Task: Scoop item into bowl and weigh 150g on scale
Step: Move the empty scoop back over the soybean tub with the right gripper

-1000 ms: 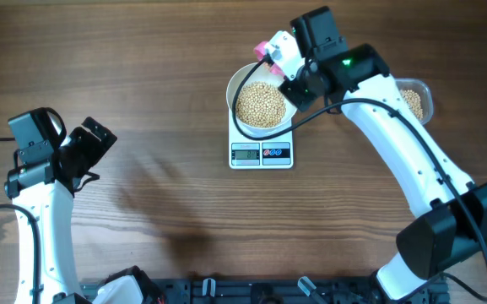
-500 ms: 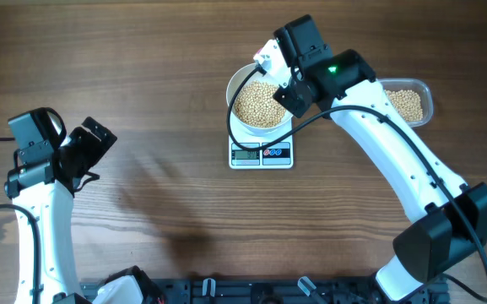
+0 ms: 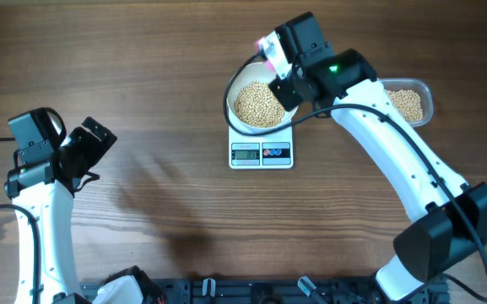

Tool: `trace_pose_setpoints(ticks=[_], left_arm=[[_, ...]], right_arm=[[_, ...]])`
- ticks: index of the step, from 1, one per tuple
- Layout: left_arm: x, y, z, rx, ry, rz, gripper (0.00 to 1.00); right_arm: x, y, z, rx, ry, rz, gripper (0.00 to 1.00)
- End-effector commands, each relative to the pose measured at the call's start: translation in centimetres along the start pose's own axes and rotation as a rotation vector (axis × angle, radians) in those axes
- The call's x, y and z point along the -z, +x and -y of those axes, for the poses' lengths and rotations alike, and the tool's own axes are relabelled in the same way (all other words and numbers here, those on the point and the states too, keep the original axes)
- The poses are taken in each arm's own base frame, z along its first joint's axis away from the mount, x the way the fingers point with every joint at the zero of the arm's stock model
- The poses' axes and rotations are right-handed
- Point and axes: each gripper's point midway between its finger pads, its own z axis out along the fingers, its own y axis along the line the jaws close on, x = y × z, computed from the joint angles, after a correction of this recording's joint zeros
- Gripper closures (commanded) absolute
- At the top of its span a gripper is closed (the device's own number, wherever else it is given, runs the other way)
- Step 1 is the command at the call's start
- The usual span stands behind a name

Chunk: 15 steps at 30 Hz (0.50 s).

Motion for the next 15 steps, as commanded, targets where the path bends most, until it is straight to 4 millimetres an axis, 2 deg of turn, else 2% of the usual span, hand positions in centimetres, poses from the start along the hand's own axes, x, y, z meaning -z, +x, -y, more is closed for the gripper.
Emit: trace_pose_setpoints(ticks=[1,3,6,9,13,15], left_arm=[[0.0,0.0,0.0,-0.015,0.008,-0.002,0.0],[0.0,0.0,0.0,-0.015,0.008,-0.002,0.0],[0.0,0.0,0.0,-0.015,0.008,-0.002,0.0],[0.0,0.0,0.0,-0.015,0.008,-0.002,0.0],[0.0,0.0,0.0,-0.015,0.008,-0.002,0.0],[0.0,0.0,0.0,-0.015,0.009,-0.002,0.0]], right_arm=[[2.6,-1.7,3.5,-0.362,-0.017,0.113,0.96],[4.4,-1.7,6.2,-0.48,-0.021,0.161,0.96],[8.1,-1.1,9.9,-0.596,-0.098,0.249,0.96],[11.2,1.1,13.8,-0.691,-0.101,0.297,0.96],[13.1,7.7,19.5,-0.879,0.011,0.228,0.96],[13.2,11.5,21.2,-0.964,0.046,0.152,0.96]])
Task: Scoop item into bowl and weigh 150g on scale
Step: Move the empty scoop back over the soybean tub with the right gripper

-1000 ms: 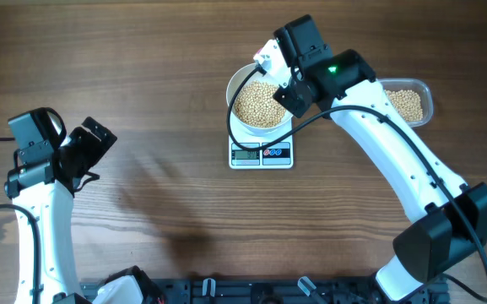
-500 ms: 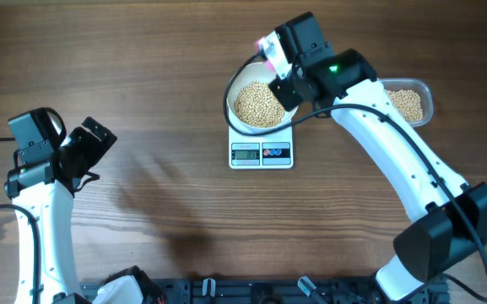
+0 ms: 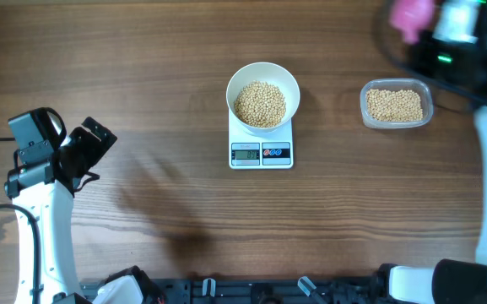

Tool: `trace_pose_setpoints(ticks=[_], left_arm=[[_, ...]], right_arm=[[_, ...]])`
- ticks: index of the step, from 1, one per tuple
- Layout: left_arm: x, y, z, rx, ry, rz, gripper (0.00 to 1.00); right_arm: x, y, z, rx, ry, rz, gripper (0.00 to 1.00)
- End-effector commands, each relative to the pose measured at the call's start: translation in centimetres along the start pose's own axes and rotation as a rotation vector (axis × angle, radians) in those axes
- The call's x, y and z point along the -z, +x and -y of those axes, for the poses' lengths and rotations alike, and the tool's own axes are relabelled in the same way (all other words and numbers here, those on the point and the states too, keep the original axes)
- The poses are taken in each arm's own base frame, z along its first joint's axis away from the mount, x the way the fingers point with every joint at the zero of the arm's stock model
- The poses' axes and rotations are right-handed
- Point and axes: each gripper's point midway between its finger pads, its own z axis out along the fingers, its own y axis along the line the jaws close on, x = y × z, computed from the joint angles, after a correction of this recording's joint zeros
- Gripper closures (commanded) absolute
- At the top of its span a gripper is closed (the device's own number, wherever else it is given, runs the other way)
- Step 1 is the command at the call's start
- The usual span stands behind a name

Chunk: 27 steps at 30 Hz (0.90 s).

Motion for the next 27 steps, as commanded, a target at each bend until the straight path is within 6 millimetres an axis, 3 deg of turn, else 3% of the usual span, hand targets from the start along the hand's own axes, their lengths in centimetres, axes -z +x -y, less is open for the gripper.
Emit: trace_pose_setpoints(ticks=[1,4,6,11,15,27], left_arm=[[0.0,0.0,0.0,-0.015,0.009,-0.002,0.0],[0.0,0.0,0.0,-0.015,0.009,-0.003,0.0],[0.0,0.0,0.0,-0.015,0.009,-0.002,0.0],[0.0,0.0,0.0,-0.015,0.008,-0.003,0.0],[0.0,0.0,0.0,-0.015,0.009,-0.003,0.0],[0.0,0.0,0.0,-0.015,0.009,-0.003,0.0]], right_arm=[[1.5,1.4,5.4,-0.143,0.046,-0.068,0.96],[2.0,4.1,9.4,-0.216,0.134,-0.172,0.96],[1.9,5.1,10.9,-0.254,0.174,-0.205,0.96],[0.2,7.5,12.9,-0.256,0.232,-0.259,0.96],[-2.1,9.5,13.0,-0.138,0.205,-0.308,0.96],[-5.8,11.4,8.5,0.035,0.185,-0.429,0.96]])
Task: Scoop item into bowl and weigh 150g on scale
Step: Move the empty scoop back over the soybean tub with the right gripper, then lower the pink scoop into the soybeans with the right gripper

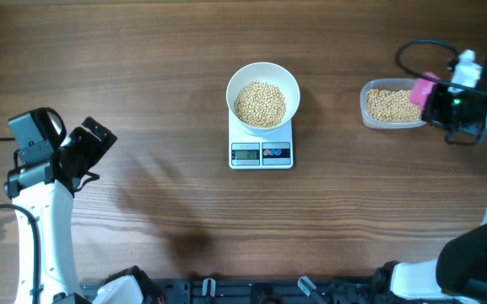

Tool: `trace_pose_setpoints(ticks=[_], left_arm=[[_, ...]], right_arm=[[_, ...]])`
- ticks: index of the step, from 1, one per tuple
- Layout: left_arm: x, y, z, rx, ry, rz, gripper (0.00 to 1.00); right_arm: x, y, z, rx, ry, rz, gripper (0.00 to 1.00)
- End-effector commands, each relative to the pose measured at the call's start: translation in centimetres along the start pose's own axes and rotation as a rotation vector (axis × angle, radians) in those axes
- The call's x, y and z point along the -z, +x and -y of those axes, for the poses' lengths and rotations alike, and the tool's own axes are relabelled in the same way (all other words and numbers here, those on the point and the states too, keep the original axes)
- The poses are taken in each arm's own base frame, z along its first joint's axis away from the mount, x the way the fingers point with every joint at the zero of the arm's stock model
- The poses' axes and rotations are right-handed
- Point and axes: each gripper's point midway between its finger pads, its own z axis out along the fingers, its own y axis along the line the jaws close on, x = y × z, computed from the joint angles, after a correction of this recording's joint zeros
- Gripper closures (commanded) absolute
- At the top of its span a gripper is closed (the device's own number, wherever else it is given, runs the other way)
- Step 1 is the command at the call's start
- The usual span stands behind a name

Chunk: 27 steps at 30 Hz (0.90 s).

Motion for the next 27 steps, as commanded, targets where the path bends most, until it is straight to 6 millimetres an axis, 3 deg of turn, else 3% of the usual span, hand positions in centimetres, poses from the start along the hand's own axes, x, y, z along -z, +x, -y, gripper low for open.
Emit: trace_pose_setpoints(ticks=[1,8,14,27], left_arm=[[0.0,0.0,0.0,-0.015,0.009,-0.002,0.0],[0.0,0.0,0.0,-0.015,0.009,-0.002,0.0],[0.0,0.0,0.0,-0.015,0.009,-0.002,0.0],[0.0,0.0,0.0,-0.015,0.009,-0.003,0.0]], right_arm=[[-1.7,0.4,-1.0,0.103,0.064,-0.059,0.96],[-3.1,0.2,-1.3,0.16,0.122,-0.103,0.96],[-4.6,0.7,1.3,0.188,0.25,-0.163,0.96],[-5.1,-0.8,1.5,0.191,0.27,-0.104,0.96]])
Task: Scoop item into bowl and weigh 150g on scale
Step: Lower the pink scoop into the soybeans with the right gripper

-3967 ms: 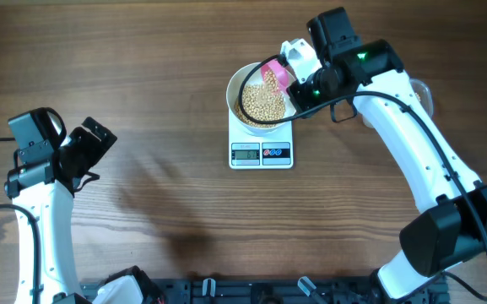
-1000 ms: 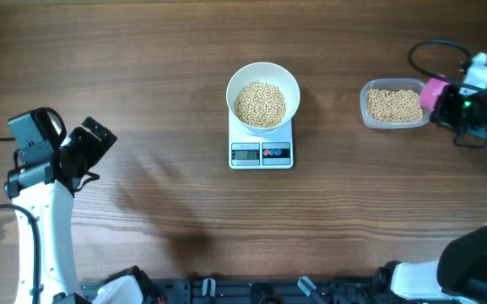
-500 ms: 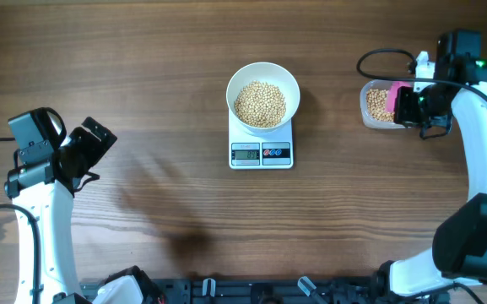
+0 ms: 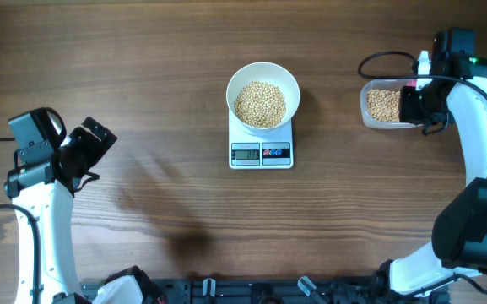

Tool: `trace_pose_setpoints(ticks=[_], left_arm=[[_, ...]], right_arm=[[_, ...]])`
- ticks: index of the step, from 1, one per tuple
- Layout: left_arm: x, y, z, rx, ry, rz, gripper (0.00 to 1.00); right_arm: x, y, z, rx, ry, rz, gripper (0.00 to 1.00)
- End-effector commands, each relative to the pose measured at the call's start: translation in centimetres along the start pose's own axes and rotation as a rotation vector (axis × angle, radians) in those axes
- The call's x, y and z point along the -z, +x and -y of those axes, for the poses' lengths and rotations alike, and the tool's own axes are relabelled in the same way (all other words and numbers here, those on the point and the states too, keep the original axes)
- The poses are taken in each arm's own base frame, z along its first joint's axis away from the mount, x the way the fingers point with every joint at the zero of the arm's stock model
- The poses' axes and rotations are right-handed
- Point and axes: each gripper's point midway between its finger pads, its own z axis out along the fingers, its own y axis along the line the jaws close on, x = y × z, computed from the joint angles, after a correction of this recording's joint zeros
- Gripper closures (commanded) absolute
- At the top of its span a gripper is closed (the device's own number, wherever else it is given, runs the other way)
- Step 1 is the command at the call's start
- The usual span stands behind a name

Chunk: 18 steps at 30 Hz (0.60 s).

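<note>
A white bowl [image 4: 236, 78] heaped with tan beans [image 4: 260, 104] stands on a small white scale [image 4: 262, 154], whose display is too small to read. At the right, a clear container [image 4: 368, 108] holds more beans. My right gripper [image 4: 412, 103] points down into that container's right half, shut on a pink scoop [image 4: 412, 83] of which only a sliver shows; the fingers are hidden under the wrist. My left gripper [image 4: 95, 142] hovers far left, away from everything, with its fingers apart and nothing in them.
The right arm's cable [image 4: 382, 57] loops over the table behind the container. Dark fixtures [image 4: 226, 291] line the front edge. Bare wooden table [image 4: 175, 194] lies between the left arm and the scale.
My right gripper has moved left and lower, from the container's right rim to over its right half. The scoop, plainly seen then, is now mostly hidden. The left arm has not moved.
My right gripper first held the pink scoop at the bowl's rim on the scale. Then it was blurred at the far right corner, past the container. Then it stood at the container's right rim, and now it is down in the container.
</note>
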Motion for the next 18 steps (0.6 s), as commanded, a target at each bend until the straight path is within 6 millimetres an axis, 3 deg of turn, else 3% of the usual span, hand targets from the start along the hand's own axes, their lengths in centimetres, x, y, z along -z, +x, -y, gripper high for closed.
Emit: trace_pose_setpoints(ticks=[1,7,18], left_arm=[[0.0,0.0,0.0,-0.015,0.008,-0.002,0.0],[0.0,0.0,0.0,-0.015,0.008,-0.002,0.0],[0.0,0.0,0.0,-0.015,0.009,-0.002,0.0]], right_arm=[[-0.1,-0.4,0.4,0.017,0.024,0.005,0.96],[-1.2,0.4,0.0,0.037,0.008,-0.016,0.96],[-1.8,1.1,-3.2,0.047,-0.154,-0.029,0.96]])
